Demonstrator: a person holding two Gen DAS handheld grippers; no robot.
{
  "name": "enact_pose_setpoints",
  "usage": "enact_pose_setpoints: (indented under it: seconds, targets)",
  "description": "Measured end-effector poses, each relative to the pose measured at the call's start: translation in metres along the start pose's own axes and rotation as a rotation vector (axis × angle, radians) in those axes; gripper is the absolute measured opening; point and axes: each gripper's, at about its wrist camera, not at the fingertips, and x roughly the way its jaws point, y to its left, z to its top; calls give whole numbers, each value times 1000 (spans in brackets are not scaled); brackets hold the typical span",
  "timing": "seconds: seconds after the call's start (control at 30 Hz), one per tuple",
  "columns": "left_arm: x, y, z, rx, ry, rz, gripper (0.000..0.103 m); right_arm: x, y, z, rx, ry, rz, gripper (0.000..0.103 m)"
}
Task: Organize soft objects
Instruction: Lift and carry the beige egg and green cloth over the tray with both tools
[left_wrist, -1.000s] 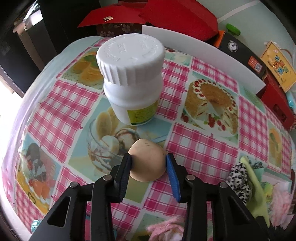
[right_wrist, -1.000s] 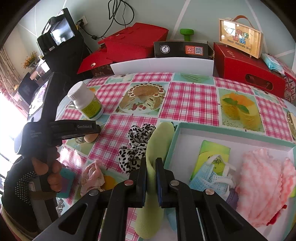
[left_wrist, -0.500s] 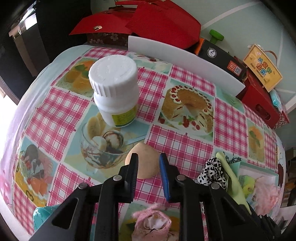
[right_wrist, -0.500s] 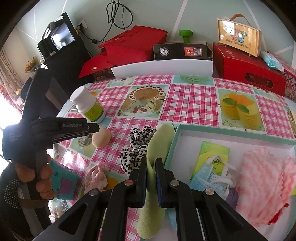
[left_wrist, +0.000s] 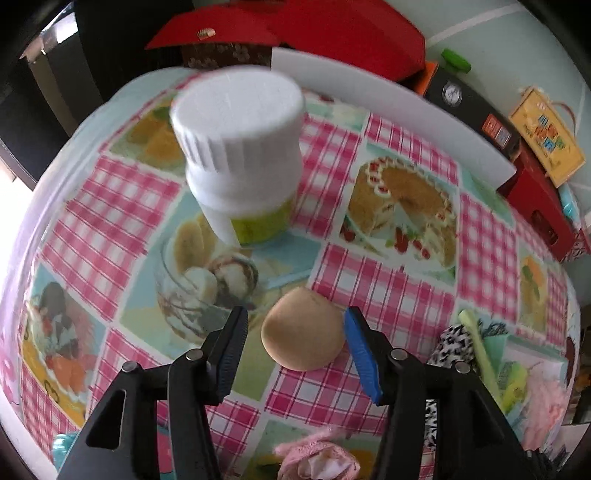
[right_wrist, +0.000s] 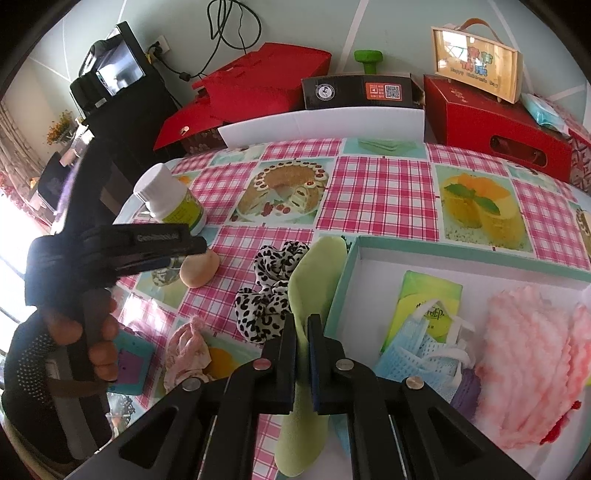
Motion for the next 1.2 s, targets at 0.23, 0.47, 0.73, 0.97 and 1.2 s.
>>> enact_pose_setpoints:
  seconds: [0.23,0.47,0.73,0.97,1.2]
  targets:
    - [6,-6,-3,17,-2,3,53,0,0,0,1,0,0,6]
    - [11,-26,-13,77,5,40,50,1,-3,0,13,9,-3,6]
    - [7,-28,-15,49,-3,0,46,2,-2,0,13,12,-2,6]
    - [-1,-16,-6,43,-11,-35,45,0,-3,-1,19,8,15,6]
    - [-30,-15,-2,49,-51,-60,45,-13,-4,2,41,-37,69,6]
